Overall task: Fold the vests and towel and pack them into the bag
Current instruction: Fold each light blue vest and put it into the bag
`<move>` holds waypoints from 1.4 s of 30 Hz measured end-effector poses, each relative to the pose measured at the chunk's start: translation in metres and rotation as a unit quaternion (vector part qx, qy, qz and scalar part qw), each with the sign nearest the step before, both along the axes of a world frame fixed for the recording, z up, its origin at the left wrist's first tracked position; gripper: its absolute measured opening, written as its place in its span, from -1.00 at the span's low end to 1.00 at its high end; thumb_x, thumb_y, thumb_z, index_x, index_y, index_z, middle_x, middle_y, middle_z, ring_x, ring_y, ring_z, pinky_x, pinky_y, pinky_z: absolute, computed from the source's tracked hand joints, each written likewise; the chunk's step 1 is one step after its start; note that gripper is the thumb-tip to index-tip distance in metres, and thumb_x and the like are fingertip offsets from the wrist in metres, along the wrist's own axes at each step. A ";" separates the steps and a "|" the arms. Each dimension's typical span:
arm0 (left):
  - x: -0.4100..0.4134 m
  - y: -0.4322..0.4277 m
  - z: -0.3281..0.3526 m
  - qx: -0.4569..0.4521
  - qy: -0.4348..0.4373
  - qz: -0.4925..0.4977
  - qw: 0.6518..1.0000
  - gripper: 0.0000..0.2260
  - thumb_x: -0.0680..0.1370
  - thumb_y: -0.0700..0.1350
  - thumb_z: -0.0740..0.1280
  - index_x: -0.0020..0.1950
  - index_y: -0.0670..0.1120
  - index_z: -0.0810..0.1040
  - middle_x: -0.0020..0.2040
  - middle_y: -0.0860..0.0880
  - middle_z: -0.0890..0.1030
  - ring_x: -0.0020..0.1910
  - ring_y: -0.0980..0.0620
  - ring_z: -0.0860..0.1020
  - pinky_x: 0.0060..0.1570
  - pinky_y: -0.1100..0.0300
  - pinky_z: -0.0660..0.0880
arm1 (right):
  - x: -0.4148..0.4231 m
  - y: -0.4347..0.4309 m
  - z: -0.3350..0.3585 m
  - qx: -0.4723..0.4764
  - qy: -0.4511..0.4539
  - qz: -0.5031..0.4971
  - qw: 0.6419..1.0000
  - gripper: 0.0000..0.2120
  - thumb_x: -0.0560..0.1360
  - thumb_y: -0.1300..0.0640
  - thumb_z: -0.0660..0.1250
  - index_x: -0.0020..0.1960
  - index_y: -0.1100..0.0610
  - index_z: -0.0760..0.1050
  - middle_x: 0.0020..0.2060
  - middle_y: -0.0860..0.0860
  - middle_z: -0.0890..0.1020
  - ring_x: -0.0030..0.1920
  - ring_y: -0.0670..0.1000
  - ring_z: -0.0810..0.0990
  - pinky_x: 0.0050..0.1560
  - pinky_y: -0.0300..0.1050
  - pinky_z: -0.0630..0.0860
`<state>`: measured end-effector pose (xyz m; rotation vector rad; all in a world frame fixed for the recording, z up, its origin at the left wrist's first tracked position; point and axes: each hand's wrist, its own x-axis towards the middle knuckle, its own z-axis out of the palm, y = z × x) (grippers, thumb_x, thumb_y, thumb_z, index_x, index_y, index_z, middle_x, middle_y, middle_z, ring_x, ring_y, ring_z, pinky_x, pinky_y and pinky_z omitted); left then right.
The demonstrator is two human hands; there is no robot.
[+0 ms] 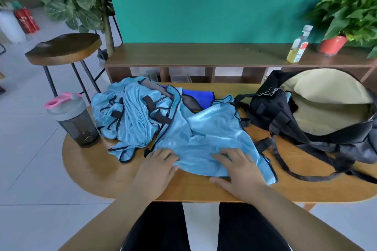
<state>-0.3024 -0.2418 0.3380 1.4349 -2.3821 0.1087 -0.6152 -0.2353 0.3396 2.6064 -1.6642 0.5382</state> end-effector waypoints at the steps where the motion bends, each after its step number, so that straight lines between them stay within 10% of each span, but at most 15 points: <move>1: 0.001 -0.002 0.000 -0.003 -0.005 0.014 1.000 -0.80 0.69 0.04 0.23 0.19 0.04 0.61 0.09 0.09 0.58 0.08 -0.02 0.58 0.11 0.04 0.55 | -0.003 0.000 -0.005 -0.005 -0.011 -0.009 1.000 -0.54 0.57 -0.31 0.36 0.38 -0.13 0.55 0.21 -0.15 0.52 0.26 -0.05 0.47 0.26 -0.06 0.49; 4: 0.003 -0.006 0.015 0.033 0.048 0.051 0.997 -0.71 0.73 0.08 0.07 0.12 0.02 0.56 -0.11 0.07 0.60 -0.17 -0.03 0.57 -0.16 0.02 0.50 | -0.011 -0.008 -0.004 0.003 -0.037 -0.087 0.996 -0.83 0.62 0.02 0.41 0.20 -0.06 0.63 0.00 -0.09 0.62 0.05 0.07 0.63 -0.05 -0.01 0.59; 9: 0.008 -0.022 0.046 0.127 0.235 0.059 0.962 -0.89 0.71 0.09 0.27 0.21 0.14 0.49 -0.18 0.11 0.60 -0.28 0.13 0.55 -0.24 0.08 0.50 | -0.024 -0.023 0.044 0.161 -0.224 -0.113 0.954 -0.81 0.61 -0.20 0.38 0.19 -0.22 0.58 -0.12 -0.10 0.62 -0.23 -0.11 0.60 -0.39 -0.20 0.47; 14: 0.007 -0.027 0.033 0.115 0.170 0.097 0.974 -0.73 0.66 0.17 0.32 0.31 0.12 0.50 0.14 0.14 0.55 0.12 0.13 0.57 0.11 0.01 0.59 | -0.029 -0.041 0.044 0.162 -0.084 -0.152 0.971 -0.70 0.58 -0.25 0.40 0.27 -0.21 0.55 0.04 -0.22 0.57 -0.09 -0.12 0.59 -0.26 -0.16 0.49; 21: 0.018 0.011 0.010 0.181 0.324 0.110 0.922 -0.65 0.61 0.07 0.42 0.37 0.29 0.47 0.33 0.32 0.48 0.37 0.26 0.43 0.31 0.21 0.37 | -0.016 -0.006 -0.005 -0.066 -0.024 -0.085 0.994 -0.60 0.61 -0.15 0.37 0.39 -0.02 0.56 0.20 -0.05 0.53 0.21 0.09 0.51 0.16 0.08 0.49; 27: 0.024 0.003 0.011 0.177 0.446 0.172 0.860 -0.61 0.59 -0.27 0.40 0.30 0.15 0.57 0.19 0.26 0.61 0.19 0.35 0.54 0.21 0.33 0.45 | -0.024 -0.010 -0.010 -0.033 -0.089 -0.116 0.989 -0.60 0.52 -0.11 0.53 0.31 -0.03 0.64 0.12 -0.09 0.57 0.20 0.06 0.51 0.19 0.10 0.48; 32: 0.025 -0.003 0.002 0.129 0.458 0.191 0.858 -0.84 0.65 -0.03 0.42 0.23 0.04 0.61 0.05 0.18 0.68 0.05 0.24 0.62 0.09 0.35 0.50 | -0.029 -0.014 -0.009 0.003 -0.175 -0.182 0.968 -0.69 0.58 0.03 0.48 0.29 0.09 0.66 0.13 0.09 0.66 0.11 0.13 0.63 0.08 0.01 0.57; 37: 0.021 -0.001 0.005 0.133 0.478 0.202 0.844 -0.82 0.66 0.09 0.39 -0.02 0.01 0.60 -0.20 0.07 0.62 -0.23 0.22 0.55 -0.20 0.38 0.43 | -0.031 -0.010 0.004 0.058 -0.317 -0.225 0.920 -0.75 0.62 -0.14 0.39 0.25 -0.10 0.65 0.03 -0.12 0.66 -0.10 -0.25 0.57 -0.14 -0.29 0.47; 42: 0.022 0.001 0.009 0.154 0.506 0.190 0.827 -0.82 0.66 0.10 0.39 0.23 0.10 0.62 -0.03 0.12 0.68 -0.02 0.21 0.63 0.05 0.26 0.55 | -0.026 -0.006 0.001 -0.044 -0.185 -0.211 0.959 -0.71 0.60 -0.01 0.42 0.29 0.02 0.64 -0.01 0.02 0.67 -0.02 0.10 0.62 0.01 0.05 0.55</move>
